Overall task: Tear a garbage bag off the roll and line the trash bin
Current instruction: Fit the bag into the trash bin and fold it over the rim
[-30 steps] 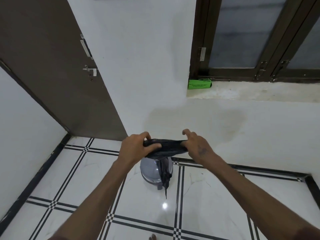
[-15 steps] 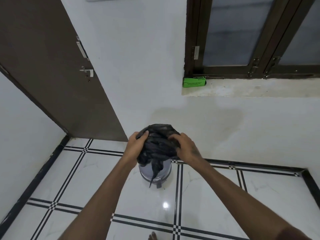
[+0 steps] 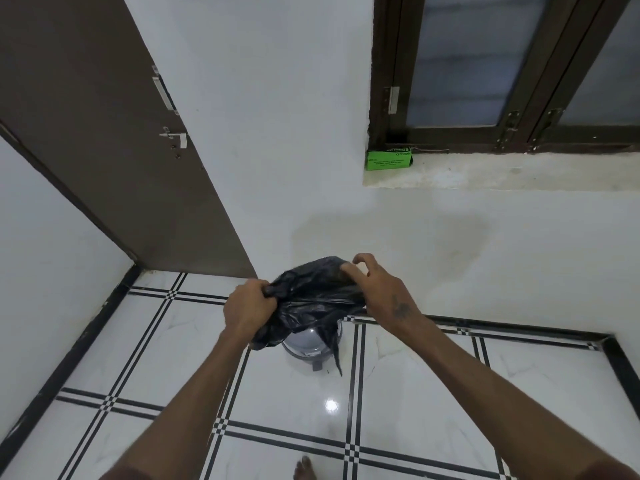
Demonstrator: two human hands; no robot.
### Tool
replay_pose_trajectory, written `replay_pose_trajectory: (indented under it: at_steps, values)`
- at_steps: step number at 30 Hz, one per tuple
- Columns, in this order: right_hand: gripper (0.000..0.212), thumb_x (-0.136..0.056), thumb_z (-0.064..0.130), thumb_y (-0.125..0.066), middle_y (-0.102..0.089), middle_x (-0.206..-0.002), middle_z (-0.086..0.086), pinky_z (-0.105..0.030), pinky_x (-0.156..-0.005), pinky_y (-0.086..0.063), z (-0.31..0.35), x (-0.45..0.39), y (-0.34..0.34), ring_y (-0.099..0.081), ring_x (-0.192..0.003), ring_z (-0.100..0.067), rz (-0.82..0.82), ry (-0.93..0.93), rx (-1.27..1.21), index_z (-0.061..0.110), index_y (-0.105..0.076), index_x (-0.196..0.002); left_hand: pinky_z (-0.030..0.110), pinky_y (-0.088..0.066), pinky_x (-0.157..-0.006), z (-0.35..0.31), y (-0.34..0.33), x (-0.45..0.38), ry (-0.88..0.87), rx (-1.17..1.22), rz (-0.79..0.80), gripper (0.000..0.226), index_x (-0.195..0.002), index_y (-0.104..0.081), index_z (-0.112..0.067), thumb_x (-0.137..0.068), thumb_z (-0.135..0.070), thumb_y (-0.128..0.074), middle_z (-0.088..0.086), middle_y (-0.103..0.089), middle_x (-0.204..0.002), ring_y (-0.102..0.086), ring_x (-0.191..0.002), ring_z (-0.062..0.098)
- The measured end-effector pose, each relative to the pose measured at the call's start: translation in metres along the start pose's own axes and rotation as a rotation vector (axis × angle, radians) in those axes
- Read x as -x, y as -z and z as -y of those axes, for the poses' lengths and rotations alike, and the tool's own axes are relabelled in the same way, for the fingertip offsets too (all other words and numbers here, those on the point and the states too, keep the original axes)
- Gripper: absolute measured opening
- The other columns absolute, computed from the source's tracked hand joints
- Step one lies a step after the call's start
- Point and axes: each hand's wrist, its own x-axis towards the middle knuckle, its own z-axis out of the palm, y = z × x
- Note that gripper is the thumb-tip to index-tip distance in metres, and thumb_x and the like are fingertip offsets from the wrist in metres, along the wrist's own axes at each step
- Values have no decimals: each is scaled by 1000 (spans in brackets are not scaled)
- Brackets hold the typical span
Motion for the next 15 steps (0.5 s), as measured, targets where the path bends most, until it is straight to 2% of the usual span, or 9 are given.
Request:
replay_pose_trajectory:
  at_steps: [2, 3, 4, 6, 8, 10, 11, 13, 15]
  values:
    - [31, -99, 33, -50, -45, -138, -2, -30, -79, -48, -8, 9, -2, -56, -95, -22, 19, 210, 74, 36, -42, -128, 32, -48, -68, 4, 3, -1, 130, 303, 43, 18, -76, -72, -19, -78, -20, -54, 5, -70, -75, -66, -81, 32]
    - [30, -100, 33, -50, -39, -145, -4, -32, -86, -49, -13, 13, -6, -54, -102, -24, 46, 299, 166, 36, -44, -129, 33, -49, -71, 5, 4, -3, 192, 499, 42, 23, -75, -74, -18, -76, -15, -52, 6, -72, -77, -67, -83, 31]
    - [33, -99, 35, -51, -38, -146, -4, -34, -90, -48, -18, 17, -11, -53, -107, -25, 95, 313, 155, 37, -44, -131, 34, -51, -74, 4, 5, -5, 247, 686, 25, 29, -77, -76, -17, -77, -9, -48, 7, -73, -82, -68, -86, 31]
    - [45, -95, 48, -51, -50, -130, -1, -35, -91, -46, -17, 20, -15, -55, -107, -22, 158, 169, 35, 43, -37, -137, 32, -55, -76, -3, 5, -1, 312, 918, 7, 38, -89, -76, -13, -82, 4, -43, 9, -74, -92, -69, -93, 28]
    - [56, -88, 49, -56, -55, -118, 5, -35, -92, -46, -14, 18, -23, -58, -107, -19, 169, -3, -127, 47, -35, -140, 26, -55, -72, -16, 4, 11, 255, 993, 68, 39, -95, -74, -14, -87, 8, -43, 6, -74, -93, -68, -89, 22]
    - [50, -87, 25, -59, -59, -124, 5, -34, -101, -46, -13, 13, -30, -59, -116, -21, 251, -223, -362, 42, -52, -133, 23, -54, -75, -23, 1, 23, 97, 929, 135, 38, -96, -75, -19, -90, 6, -46, 0, -75, -95, -69, -91, 17]
    - [45, -88, 14, -53, -62, -125, 2, -33, -102, -46, -16, 11, -34, -60, -116, -23, 301, -275, -371, 35, -63, -126, 24, -54, -80, -23, -4, 28, -15, 817, 154, 36, -97, -75, -21, -89, 4, -50, -4, -75, -96, -69, -93, 14]
    - [36, -90, 10, -47, -69, -119, -3, -38, -97, -53, -19, 9, -34, -65, -109, -24, 359, -390, -482, 22, -71, -113, 26, -53, -84, -19, -15, 35, -206, 498, 166, 26, -101, -75, -27, -85, -10, -63, -12, -75, -98, -69, -94, 9]
    - [25, -87, 10, -59, -74, -106, -7, -42, -88, -59, -24, 10, -31, -70, -102, -25, 375, -455, -622, 16, -70, -108, 28, -54, -81, -15, -23, 46, -243, 261, 121, 23, -105, -73, -32, -82, -29, -72, -16, -74, -96, -67, -89, 7]
